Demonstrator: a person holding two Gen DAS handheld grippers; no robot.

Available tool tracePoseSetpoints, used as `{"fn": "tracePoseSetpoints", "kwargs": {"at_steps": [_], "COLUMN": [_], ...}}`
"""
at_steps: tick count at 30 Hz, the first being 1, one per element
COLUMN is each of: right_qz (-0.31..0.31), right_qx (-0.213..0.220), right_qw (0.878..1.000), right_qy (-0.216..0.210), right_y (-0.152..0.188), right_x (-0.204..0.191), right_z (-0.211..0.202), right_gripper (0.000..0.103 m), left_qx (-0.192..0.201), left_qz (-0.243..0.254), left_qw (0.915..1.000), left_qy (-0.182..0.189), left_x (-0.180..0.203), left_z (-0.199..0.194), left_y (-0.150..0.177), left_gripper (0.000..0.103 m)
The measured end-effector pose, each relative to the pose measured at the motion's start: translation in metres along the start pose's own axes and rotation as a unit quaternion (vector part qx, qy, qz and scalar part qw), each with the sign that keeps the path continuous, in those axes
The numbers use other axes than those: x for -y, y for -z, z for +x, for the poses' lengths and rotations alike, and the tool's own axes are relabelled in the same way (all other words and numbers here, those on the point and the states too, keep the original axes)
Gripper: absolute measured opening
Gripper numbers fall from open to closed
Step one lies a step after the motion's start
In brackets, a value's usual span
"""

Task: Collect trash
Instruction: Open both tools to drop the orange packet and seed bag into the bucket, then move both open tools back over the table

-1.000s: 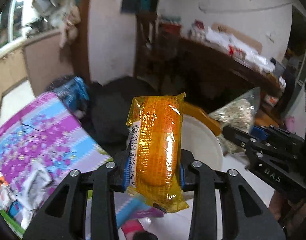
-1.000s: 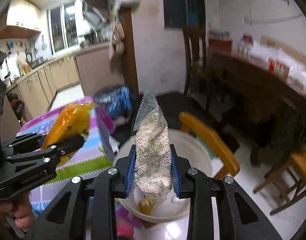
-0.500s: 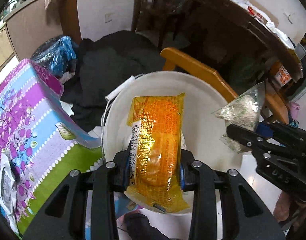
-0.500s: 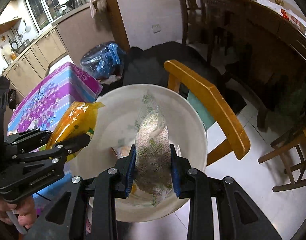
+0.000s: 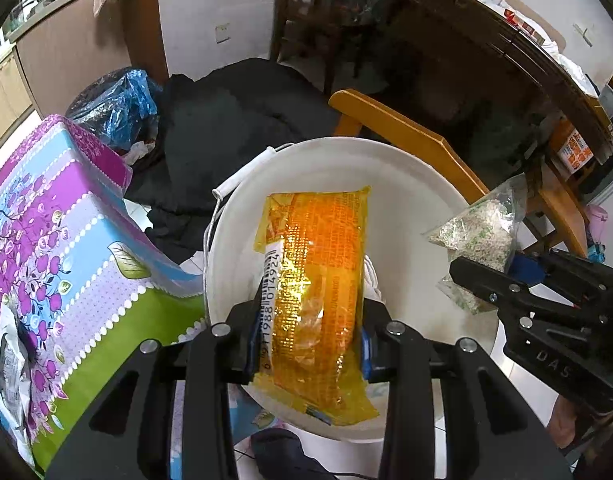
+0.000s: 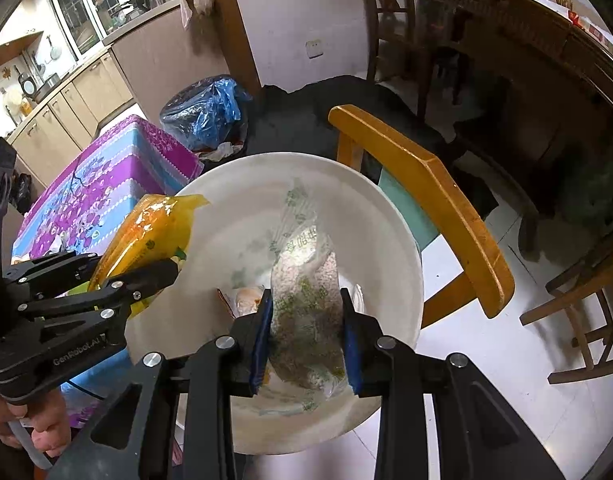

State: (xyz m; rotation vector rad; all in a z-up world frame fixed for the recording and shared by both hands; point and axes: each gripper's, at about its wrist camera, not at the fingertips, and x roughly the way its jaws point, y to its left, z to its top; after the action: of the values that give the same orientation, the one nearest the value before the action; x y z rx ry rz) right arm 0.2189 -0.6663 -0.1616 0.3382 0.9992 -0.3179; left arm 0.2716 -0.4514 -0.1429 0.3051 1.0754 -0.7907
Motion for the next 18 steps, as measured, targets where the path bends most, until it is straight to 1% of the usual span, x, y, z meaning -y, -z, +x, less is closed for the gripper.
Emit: {"fn": "tracePoseSetpoints", "kwargs": {"at_steps": [3,5,6,7,10,18], "right_qz": [0.001,0.003,0.004,0.005,0.01,0.01], "right_qx": [0.003,0.005,0.007,0.008,0.013,0.025], "right_qw": [1.0,1.0,1.0,1.0,1.0,1.0], "right_qy": [0.002,0.002,0.002,0.002,0.001,0.0], "right_y": [0.0,0.001,0.001,0.001,0.0,-0.002], "right_x": [0.0,0.001,0.001,0.002,0.005,0.006], "right_z": [0.0,-0.001,-0.001,-0.002,-0.005,-0.015], "right_gripper": [0.032,0.033,0.034,0.035,0.038,0.038], "left_qx": [0.0,0.001,0.002,0.004,0.007,0.011], "left_qz": [0.003,0.0,0.0,0.001,0.003,0.005], "left_qw": [1.0,1.0,1.0,1.0,0.9999,0.9998], "left_qy": [-0.005,-0.007,-0.007,-0.008,-0.009,-0.014], "left_x": [0.002,0.001,0.002,0.002,0.004,0.004], "left_z": [-0.001,-0.001,-0.002,-0.003,-0.004,-0.006], "left_y": [-0.001,-0.002,-0.003,-0.003,-0.005,-0.006], "left_gripper": [0.035,0.037,0.042,0.045,0.051,0.052]}}
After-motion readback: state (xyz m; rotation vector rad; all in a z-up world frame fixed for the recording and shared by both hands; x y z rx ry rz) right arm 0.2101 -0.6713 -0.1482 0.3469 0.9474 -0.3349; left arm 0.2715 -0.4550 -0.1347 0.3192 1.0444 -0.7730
